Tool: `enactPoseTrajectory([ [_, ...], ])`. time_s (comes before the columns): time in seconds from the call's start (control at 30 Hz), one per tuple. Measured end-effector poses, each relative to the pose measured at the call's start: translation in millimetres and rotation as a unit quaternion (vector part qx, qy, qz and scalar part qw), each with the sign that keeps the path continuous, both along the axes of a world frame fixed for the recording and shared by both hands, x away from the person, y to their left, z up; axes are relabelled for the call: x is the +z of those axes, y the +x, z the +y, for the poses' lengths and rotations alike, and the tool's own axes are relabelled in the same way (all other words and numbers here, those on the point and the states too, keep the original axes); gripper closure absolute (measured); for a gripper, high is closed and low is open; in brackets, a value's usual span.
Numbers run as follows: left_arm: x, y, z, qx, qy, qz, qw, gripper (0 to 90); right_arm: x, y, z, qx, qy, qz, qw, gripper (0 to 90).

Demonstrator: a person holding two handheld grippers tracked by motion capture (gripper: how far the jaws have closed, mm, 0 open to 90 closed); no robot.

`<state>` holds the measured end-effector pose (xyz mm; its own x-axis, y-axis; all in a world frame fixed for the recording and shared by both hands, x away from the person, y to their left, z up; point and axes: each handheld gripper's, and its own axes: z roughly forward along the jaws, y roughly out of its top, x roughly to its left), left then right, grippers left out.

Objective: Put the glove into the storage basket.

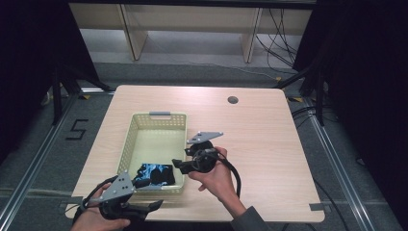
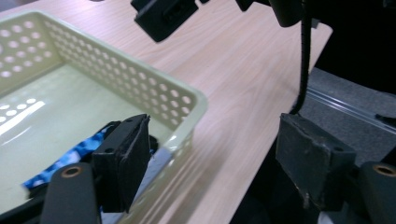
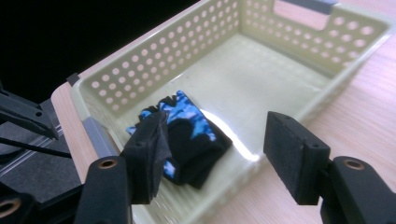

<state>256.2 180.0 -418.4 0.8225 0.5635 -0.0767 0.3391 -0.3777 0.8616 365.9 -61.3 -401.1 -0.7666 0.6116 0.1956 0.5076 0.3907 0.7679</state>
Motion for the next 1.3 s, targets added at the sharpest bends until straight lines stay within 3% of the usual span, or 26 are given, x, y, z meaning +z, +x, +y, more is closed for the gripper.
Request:
enactPoseTrajectory([
  [0.13,-5.6,-0.9,-7.4,-0.004,-0.002,-0.001,1.0,24.0,1.1,-8.7,-19.1,-0.01,0.008,-0.007,0.9999,38.4],
  [0.2,-7.8,-2.4,-11.6,-0.003,-0.007,-0.001,1.0,23.6,0.6,-11.1,-28.4,0.002,-0.005,-0.024,0.9997,37.2],
  [0.23,-8.2,-2.7,-13.1,-0.007,-0.005,-0.007,0.9999,23.0,0.3,-15.8,-33.2,-0.012,-0.006,-0.015,0.9998,36.8],
  [0.27,-9.9,-4.4,-16.1,-0.008,-0.011,0.001,0.9999,22.6,-0.6,-17.3,-36.2,-0.016,-0.006,-0.019,0.9997,36.5],
  [0.3,-10.3,-4.0,-16.9,-0.015,-0.005,-0.006,0.9999,22.5,-2.1,-19.3,-40.9,-0.013,0.001,-0.015,0.9998,36.5],
  [0.33,-12.4,-6.3,-20.1,-0.013,-0.013,0.005,0.9998,22.3,-2.9,-20.4,-43.8,-0.012,0.005,-0.015,0.9998,36.3],
  [0.4,-15.1,-8.4,-24.2,-0.017,-0.013,0.004,0.9998,21.7,-6.4,-22.8,-53.1,-0.01,0.006,-0.024,0.9996,35.9],
  [0.47,-18.3,-10.0,-28.1,-0.022,-0.022,0.008,0.9995,21.4,-8.3,-26.3,-58.8,-0.019,0.004,-0.023,0.9995,35.3],
  [0.53,-23.3,-12.7,-32.5,-0.024,-0.021,0.012,0.9994,20.9,-12.3,-31.7,-65.3,-0.023,0.019,-0.013,0.9995,34.6],
  [0.67,-28.2,-13.7,-36.7,-0.032,-0.02,0.021,0.9991,20.3,-17.3,-33.1,-72.2,-0.022,0.016,-0.019,0.9994,33.9],
  [0.8,-31.2,-12.4,-36.7,-0.035,-0.009,0.027,0.999,20.1,-21.9,-35.5,-81.6,-0.027,0.026,-0.011,0.9992,32.9],
  [0.9,-32.2,-10.0,-35.4,-0.044,-0.004,0.022,0.9988,20.0,-23.6,-36.3,-85.9,-0.03,0.023,-0.018,0.9991,32.8],
  [0.93,-33.9,-11.9,-37.0,-0.03,-0.014,0.032,0.999,20.0,-25.7,-38.5,-89.0,-0.03,0.028,-0.009,0.9991,31.9],
  [1.03,-37.0,-10.2,-35.4,-0.043,0.0,0.027,0.9987,20.0,-27.7,-39.8,-93.5,-0.032,0.026,-0.004,0.9992,31.1],
  [1.27,-44.9,-12.2,-34.0,-0.041,-0.002,0.039,0.9984,20.3,-38.8,-44.9,-105.0,-0.039,0.029,-0.002,0.9988,28.6],
  [1.3,-46.1,-12.2,-33.0,-0.037,0.0,0.039,0.9985,20.3,-41.9,-47.7,-105.6,-0.041,0.033,0.012,0.9985,28.3],
])
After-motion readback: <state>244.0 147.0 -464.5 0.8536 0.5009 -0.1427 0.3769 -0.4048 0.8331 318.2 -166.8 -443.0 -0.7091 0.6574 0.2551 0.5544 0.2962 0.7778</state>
